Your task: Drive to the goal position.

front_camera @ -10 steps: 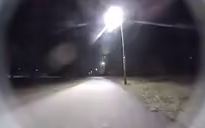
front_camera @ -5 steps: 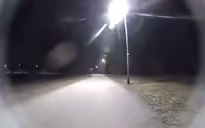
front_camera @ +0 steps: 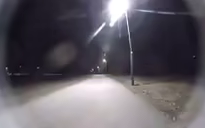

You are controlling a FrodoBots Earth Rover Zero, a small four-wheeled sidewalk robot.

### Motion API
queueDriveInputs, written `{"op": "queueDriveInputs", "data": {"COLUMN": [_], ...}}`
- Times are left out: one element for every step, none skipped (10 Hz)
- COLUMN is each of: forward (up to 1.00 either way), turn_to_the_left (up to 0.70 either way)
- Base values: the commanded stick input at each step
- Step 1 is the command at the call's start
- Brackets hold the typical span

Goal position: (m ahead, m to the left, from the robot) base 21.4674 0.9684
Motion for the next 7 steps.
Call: {"op": "queueDriveInputs", "data": {"forward": [1.0, 1.0, 1.0, 1.0, 1.0, 1.0, 1.0], "turn_to_the_left": [0.06, 0.15, 0.23, 0.17, 0.03, 0.18, 0.0]}}
